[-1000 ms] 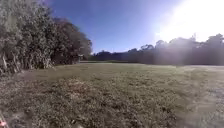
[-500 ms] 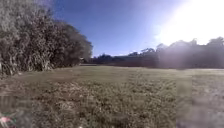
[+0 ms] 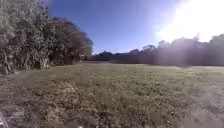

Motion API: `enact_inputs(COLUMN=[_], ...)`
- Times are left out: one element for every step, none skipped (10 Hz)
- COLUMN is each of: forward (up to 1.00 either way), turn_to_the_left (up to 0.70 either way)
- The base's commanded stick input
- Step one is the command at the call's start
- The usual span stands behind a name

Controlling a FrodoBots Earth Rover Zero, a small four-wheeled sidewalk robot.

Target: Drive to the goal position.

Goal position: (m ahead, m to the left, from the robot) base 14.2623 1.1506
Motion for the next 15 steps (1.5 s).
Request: enact_inputs(forward=[1.00, 1.00, 1.00, 1.00, 1.00, 1.00, 1.00, 1.00, 1.00, 1.00, 1.00, 1.00, 1.00, 1.00, 1.00], turn_to_the_left=[0.00, 0.00, 0.00, 0.00, 0.00, 0.00, 0.00, 0.00, 0.00, 0.00, 0.00, 0.00, 0.00, 0.00, 0.01])
